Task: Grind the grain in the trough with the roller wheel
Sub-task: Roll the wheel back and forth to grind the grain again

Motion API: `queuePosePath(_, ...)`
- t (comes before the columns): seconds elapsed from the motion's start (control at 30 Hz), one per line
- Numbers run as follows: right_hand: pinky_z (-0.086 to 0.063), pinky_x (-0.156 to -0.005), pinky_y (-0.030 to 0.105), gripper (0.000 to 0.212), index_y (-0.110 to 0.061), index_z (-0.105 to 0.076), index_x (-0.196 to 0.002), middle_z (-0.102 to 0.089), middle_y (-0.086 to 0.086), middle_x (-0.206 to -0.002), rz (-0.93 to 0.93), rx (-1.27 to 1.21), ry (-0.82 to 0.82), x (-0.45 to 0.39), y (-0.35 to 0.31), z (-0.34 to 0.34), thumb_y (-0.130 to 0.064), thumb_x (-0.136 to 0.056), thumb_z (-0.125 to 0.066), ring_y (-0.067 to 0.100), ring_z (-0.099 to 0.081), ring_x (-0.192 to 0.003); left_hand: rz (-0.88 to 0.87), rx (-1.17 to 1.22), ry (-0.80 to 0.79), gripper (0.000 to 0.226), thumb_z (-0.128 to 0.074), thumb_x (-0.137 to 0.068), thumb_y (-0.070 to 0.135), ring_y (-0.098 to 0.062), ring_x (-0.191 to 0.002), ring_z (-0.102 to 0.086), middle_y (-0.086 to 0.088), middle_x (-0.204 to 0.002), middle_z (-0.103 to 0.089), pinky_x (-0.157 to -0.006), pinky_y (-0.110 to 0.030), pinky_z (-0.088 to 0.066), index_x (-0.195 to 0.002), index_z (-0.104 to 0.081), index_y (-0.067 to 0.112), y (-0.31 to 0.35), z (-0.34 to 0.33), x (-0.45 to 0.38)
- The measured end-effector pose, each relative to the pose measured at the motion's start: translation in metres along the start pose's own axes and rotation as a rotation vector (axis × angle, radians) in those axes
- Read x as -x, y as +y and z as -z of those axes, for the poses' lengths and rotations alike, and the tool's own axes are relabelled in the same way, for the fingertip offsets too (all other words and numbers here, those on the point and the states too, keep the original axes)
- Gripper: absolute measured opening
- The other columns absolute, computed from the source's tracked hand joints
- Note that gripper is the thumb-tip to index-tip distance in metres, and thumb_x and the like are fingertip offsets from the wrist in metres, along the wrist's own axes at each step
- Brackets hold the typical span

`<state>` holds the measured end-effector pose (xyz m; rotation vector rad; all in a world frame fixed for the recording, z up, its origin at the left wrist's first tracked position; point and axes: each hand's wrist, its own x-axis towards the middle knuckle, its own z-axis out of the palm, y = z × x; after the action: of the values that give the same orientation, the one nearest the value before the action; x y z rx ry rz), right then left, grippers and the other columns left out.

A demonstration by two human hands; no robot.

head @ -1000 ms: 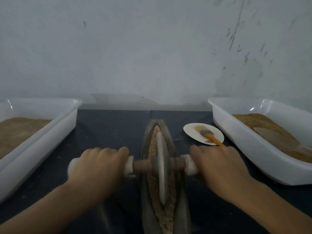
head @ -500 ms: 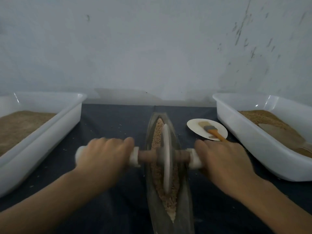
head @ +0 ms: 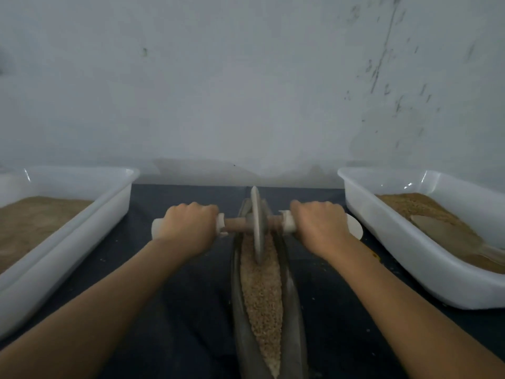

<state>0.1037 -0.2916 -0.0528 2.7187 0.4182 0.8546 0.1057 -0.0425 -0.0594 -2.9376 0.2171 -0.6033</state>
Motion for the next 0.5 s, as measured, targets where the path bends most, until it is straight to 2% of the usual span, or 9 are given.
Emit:
queuePosePath(0.13, -0.035, -0.05, 0.028, 0.031, -0.024, -0.048, -0.091, -0.059, -0.004, -0.076, 0.04, -0.078, -0.059, 0.03, 0.001, 0.011, -0.035, -0.076, -0.073, 0.018, -0.056, -0.065, -0.022, -0.026, 0.006, 0.022, -0.056, -0.085, 0.037, -0.019, -0.072, -0.054, 0.007, -0.082, -0.056, -0.061, -0.032, -0.034, -0.087, -0.036, 0.03, 0.005, 0.015, 0.03)
queuePosePath(0.2, -0.015, -0.041, 0.019, 0.048, -0.026, -0.051, -0.075, -0.054, -0.005, -0.059, 0.093, -0.104, -0.024, 0.062, 0.001, 0.031, -0.035, -0.047, -0.089, 0.013, -0.051, -0.049, -0.09, -0.036, 0.041, 0.034, -0.062, -0.08, 0.039, -0.015, -0.071, -0.057, 0.009, -0.08, -0.056, -0.059, -0.03, -0.031, -0.084, -0.029, 0.032, 0.006, 0.027, 0.063)
queuePosePath(0.23, -0.007, -0.042, 0.017, 0.056, -0.026, -0.05, -0.068, -0.051, -0.005, -0.053, 0.112, -0.124, 0.0, 0.077, 0.001, 0.042, -0.034, -0.031, -0.091, 0.012, -0.047, -0.042, -0.167, -0.033, 0.11, 0.045, -0.071, -0.07, 0.039, -0.014, -0.063, -0.055, 0.01, -0.072, -0.054, -0.054, -0.029, -0.028, -0.081, -0.028, 0.032, 0.007, 0.035, 0.079)
queuePosePath(0.27, -0.008, -0.041, 0.017, 0.062, -0.027, -0.048, -0.065, -0.049, -0.005, -0.05, 0.118, -0.143, 0.009, 0.09, 0.001, 0.051, -0.033, -0.022, -0.091, 0.011, -0.045, -0.039, -0.239, -0.022, 0.158, 0.057, -0.082, -0.054, 0.035, -0.014, -0.051, -0.051, 0.01, -0.061, -0.048, -0.05, -0.027, -0.023, -0.076, -0.029, 0.031, 0.007, 0.044, 0.093)
queuePosePath(0.33, -0.025, -0.038, 0.021, 0.064, -0.03, -0.047, -0.068, -0.05, -0.006, -0.054, 0.12, -0.148, -0.056, 0.106, 0.001, 0.062, -0.039, -0.021, -0.09, 0.01, -0.048, -0.043, -0.327, 0.05, 0.284, 0.063, -0.09, -0.03, 0.025, -0.016, -0.035, -0.041, 0.008, -0.048, -0.041, -0.047, -0.021, -0.013, -0.063, -0.037, 0.026, 0.006, 0.056, 0.112)
queuePosePath(0.37, -0.035, -0.041, 0.024, 0.062, -0.032, -0.047, -0.073, -0.053, -0.006, -0.059, 0.118, -0.14, -0.125, 0.109, 0.001, 0.065, -0.043, -0.029, -0.089, 0.009, -0.051, -0.049, -0.313, 0.078, 0.259, 0.061, -0.091, -0.027, 0.023, -0.016, -0.032, -0.037, 0.007, -0.045, -0.04, -0.047, -0.019, -0.009, -0.06, -0.04, 0.024, 0.005, 0.057, 0.117)
queuePosePath(0.43, -0.041, -0.04, 0.026, 0.058, -0.031, -0.049, -0.074, -0.055, -0.007, -0.06, 0.105, -0.133, -0.164, 0.105, 0.0, 0.066, -0.04, -0.033, -0.09, 0.009, -0.053, -0.049, -0.244, 0.059, 0.105, 0.059, -0.091, -0.033, 0.033, -0.011, -0.034, -0.035, 0.008, -0.048, -0.041, -0.049, -0.019, -0.001, -0.064, -0.041, 0.029, 0.005, 0.056, 0.113)
queuePosePath(0.47, -0.034, -0.034, 0.025, 0.057, -0.028, -0.051, -0.069, -0.054, -0.007, -0.055, 0.1, -0.143, -0.154, 0.1, -0.001, 0.062, -0.035, -0.029, -0.091, 0.011, -0.051, -0.044, -0.199, 0.001, 0.025, 0.055, -0.086, -0.046, 0.044, -0.007, -0.039, -0.036, 0.009, -0.053, -0.042, -0.046, -0.022, -0.003, -0.071, -0.038, 0.034, 0.006, 0.051, 0.106)
queuePosePath(0.5, -0.026, -0.034, 0.022, 0.054, -0.025, -0.051, -0.066, -0.053, -0.005, -0.052, 0.105, -0.111, -0.146, 0.089, -0.002, 0.058, -0.029, -0.029, -0.091, 0.013, -0.05, -0.041, -0.156, -0.015, 0.042, 0.047, -0.075, -0.063, 0.051, -0.004, -0.046, -0.037, 0.011, -0.059, -0.042, -0.045, -0.024, -0.01, -0.076, -0.033, 0.036, 0.006, 0.038, 0.096)
